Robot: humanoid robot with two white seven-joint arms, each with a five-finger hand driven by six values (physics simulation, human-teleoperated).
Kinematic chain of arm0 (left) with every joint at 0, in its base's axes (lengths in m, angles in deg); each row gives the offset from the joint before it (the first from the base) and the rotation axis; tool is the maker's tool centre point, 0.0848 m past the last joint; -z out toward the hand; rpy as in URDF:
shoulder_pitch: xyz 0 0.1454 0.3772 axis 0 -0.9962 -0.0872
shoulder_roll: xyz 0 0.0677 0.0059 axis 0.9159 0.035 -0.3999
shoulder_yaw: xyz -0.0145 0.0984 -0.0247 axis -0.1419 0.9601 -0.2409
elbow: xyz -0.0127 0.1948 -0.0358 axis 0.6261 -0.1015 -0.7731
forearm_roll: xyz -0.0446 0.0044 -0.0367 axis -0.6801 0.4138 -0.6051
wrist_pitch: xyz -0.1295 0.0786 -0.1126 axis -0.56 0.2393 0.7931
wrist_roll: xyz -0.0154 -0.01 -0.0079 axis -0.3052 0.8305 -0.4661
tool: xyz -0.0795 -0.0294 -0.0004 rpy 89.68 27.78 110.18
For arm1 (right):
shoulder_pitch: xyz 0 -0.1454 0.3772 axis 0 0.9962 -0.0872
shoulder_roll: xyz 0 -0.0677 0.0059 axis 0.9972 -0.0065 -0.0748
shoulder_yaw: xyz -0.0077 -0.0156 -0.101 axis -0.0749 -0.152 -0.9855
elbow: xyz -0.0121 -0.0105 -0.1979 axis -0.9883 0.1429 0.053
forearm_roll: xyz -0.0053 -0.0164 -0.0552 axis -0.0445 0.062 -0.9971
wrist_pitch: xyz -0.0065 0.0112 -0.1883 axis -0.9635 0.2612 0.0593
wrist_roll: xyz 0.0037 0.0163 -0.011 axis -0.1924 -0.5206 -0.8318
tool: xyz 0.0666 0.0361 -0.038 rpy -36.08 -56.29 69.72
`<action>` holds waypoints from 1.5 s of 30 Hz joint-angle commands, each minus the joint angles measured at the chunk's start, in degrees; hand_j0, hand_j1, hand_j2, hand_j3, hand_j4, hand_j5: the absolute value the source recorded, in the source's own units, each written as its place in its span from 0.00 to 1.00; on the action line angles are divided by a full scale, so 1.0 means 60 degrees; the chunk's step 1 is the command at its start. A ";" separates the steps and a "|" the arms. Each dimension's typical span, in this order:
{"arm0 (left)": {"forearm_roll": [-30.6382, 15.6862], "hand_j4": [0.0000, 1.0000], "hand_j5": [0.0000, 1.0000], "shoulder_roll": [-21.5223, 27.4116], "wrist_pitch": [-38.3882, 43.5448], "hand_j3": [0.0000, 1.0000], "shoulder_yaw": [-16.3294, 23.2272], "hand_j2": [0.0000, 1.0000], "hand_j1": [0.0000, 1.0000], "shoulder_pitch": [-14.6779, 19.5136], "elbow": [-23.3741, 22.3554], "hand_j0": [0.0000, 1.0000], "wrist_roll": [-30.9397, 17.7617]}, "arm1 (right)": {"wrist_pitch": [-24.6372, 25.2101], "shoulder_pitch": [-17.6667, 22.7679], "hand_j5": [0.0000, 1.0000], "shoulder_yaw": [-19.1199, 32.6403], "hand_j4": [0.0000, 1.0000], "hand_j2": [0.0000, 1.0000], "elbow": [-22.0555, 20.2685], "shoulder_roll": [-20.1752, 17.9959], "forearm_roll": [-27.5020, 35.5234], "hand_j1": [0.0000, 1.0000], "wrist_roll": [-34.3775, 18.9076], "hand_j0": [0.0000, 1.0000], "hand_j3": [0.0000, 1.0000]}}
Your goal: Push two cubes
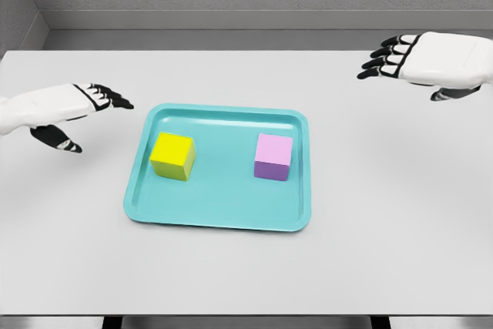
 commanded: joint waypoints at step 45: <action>0.1191 0.00 0.00 -0.2363 0.0018 0.00 0.1179 0.00 0.00 0.1011 -0.0650 0.00 -0.1679 | 0.0024 -0.0806 0.13 -0.3807 0.13 0.13 0.1803 0.3056 -0.0607 0.13 0.0001 0.13 0.13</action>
